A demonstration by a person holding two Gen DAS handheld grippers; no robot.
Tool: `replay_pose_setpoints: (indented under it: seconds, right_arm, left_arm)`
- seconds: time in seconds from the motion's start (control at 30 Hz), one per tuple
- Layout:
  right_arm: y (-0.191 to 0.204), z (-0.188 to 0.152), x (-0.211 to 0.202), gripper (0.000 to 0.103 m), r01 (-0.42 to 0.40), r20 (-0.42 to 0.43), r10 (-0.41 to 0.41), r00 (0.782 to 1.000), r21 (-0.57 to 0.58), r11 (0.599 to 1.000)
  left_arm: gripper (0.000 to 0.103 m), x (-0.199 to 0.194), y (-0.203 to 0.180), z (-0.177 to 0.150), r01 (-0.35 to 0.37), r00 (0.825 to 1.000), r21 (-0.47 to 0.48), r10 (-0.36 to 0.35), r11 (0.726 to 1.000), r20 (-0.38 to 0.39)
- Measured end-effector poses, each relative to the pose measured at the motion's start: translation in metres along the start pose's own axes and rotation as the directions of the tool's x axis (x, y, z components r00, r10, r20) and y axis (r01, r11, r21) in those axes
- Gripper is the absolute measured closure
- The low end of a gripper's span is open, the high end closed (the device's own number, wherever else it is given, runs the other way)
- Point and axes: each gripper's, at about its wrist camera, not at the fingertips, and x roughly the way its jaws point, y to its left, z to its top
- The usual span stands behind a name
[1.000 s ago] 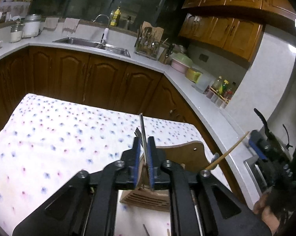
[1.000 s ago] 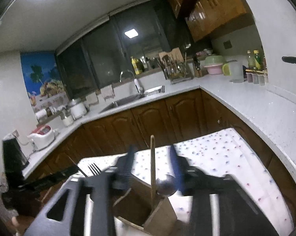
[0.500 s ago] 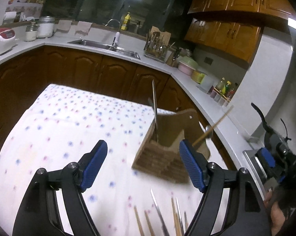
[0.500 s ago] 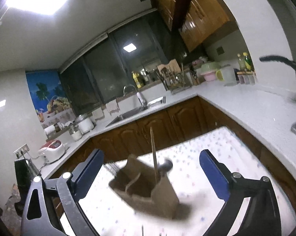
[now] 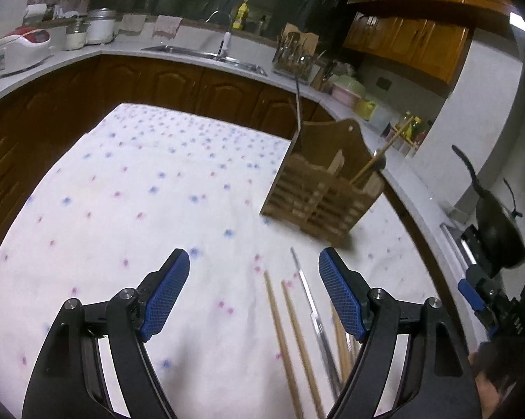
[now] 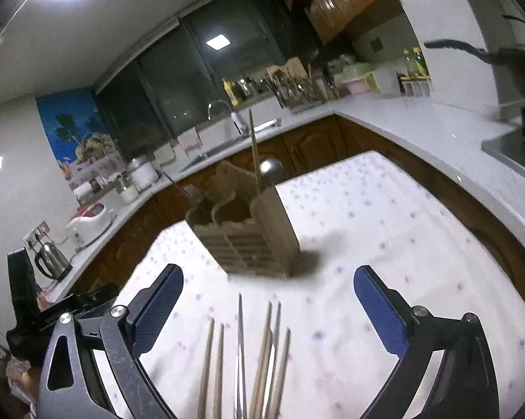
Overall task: Organize utensils
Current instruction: 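Grasp a wooden chopstick with the left tool while the right tool grasps another chopstick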
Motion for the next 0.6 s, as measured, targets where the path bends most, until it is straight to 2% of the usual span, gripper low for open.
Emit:
replay_pose_setpoints:
  seconds: [0.3,0.6]
  right_arm:
    - [-0.014,-0.039,-0.009,0.004,0.043,-0.057,-0.042,0.997,0.011,0.999]
    - [-0.011,-0.061,-0.003,0.004,0.053,-0.115,-0.054,0.992,-0.012,0.999]
  left_arm:
    - [0.025,0.01,0.009,-0.039,-0.027,0.996,-0.008,0.027,1.0,-0.082]
    - [0.025,0.016,0.002,-0.053,-0.035,0.992,0.023,0.037,0.999,-0.119]
